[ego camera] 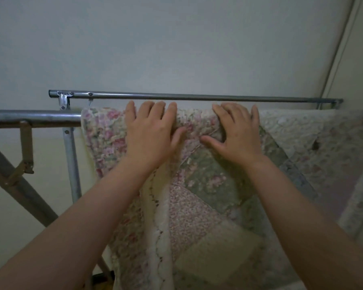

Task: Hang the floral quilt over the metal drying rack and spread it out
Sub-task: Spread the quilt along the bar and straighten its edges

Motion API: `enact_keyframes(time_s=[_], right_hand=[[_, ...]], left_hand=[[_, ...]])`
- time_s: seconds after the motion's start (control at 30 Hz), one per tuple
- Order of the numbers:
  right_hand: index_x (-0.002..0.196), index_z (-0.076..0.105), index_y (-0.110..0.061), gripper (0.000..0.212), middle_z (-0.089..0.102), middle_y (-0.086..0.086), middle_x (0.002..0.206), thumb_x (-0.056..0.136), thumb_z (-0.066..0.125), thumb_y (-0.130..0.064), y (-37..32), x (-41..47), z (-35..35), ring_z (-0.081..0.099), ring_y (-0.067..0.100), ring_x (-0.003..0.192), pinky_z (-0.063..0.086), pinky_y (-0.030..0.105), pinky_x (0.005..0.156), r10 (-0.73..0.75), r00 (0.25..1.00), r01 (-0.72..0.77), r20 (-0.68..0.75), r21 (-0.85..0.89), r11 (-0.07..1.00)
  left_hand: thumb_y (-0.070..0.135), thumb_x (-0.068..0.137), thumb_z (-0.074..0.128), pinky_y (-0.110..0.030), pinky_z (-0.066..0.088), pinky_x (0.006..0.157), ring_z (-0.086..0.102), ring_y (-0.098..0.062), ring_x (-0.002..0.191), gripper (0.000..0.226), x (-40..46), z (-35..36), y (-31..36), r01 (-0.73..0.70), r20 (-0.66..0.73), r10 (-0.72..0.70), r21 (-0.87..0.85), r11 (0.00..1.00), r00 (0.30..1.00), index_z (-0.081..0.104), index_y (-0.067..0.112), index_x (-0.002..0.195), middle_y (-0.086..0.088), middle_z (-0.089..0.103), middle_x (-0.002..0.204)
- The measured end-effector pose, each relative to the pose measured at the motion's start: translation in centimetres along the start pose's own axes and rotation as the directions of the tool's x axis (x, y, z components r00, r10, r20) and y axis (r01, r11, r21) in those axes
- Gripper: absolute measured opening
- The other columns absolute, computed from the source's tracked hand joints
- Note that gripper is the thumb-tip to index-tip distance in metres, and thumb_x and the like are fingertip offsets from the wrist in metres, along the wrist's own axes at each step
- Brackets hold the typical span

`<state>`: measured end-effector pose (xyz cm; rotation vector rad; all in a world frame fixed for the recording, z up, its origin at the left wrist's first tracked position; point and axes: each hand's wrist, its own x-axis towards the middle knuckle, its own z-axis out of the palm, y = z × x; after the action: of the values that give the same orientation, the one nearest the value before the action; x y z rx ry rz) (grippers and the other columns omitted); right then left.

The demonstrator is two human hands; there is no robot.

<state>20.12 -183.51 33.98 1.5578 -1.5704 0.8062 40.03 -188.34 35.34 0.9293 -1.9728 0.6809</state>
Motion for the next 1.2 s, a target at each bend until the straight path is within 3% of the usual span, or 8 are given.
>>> enact_keyframes(time_s=[0.3, 0.7, 0.97, 1.2], right_hand=[[0.132, 0.046, -0.015, 0.069, 0.051, 0.013, 0.132, 0.075, 0.058, -0.051, 9.6, -1.8, -2.7, 0.045, 0.032, 0.122, 0.026, 0.055, 0.101, -0.014, 0.994, 0.018, 0.113, -0.035, 0.999], [0.13, 0.044, -0.018, 0.067, 0.051, 0.01, 0.129, 0.076, 0.06, -0.054, 14.4, -2.2, -2.9, 0.044, 0.029, 0.12, 0.027, 0.056, 0.1, -0.004, 0.995, 0.011, 0.101, -0.071, 0.997], [0.131, 0.044, -0.018, 0.069, 0.054, 0.009, 0.126, 0.078, 0.054, -0.06, 17.8, -1.9, -2.4, 0.046, 0.029, 0.118, 0.022, 0.054, 0.104, 0.006, 0.994, -0.001, 0.109, -0.048, 0.999], [0.122, 0.053, -0.017, 0.068, 0.062, 0.008, 0.116, 0.075, 0.047, -0.066, 22.9, -2.5, -3.1, 0.054, 0.028, 0.108, 0.03, 0.053, 0.101, 0.019, 0.995, -0.016, 0.1, -0.032, 0.999]], left_hand=[[0.051, 0.083, 0.048, -0.052, 0.027, 0.095, 0.052, -0.036, 0.104, 0.05, 2.3, 1.5, 7.0, 0.033, 0.025, -0.032, -0.028, 0.999, 0.999, 0.057, 0.015, 0.116, -0.016, 0.062, 0.11], [0.052, 0.083, 0.051, -0.052, 0.027, 0.094, 0.051, -0.038, 0.104, 0.051, 4.7, 3.5, 13.0, 0.013, 0.068, -0.011, -0.03, 0.999, 0.998, 0.055, 0.017, 0.12, -0.015, 0.061, 0.113], [0.051, 0.084, 0.046, -0.044, 0.031, 0.082, 0.055, -0.034, 0.09, 0.041, 6.4, 4.9, 16.6, -0.003, 0.007, 0.004, -0.036, 0.999, 1.0, 0.063, 0.015, 0.097, -0.013, 0.064, 0.094], [0.054, 0.085, 0.042, -0.039, 0.035, 0.077, 0.059, -0.033, 0.088, 0.044, 9.9, 6.9, 22.1, -0.052, 0.033, 0.055, -0.098, 0.994, 0.998, 0.064, 0.016, 0.09, -0.012, 0.064, 0.091]])
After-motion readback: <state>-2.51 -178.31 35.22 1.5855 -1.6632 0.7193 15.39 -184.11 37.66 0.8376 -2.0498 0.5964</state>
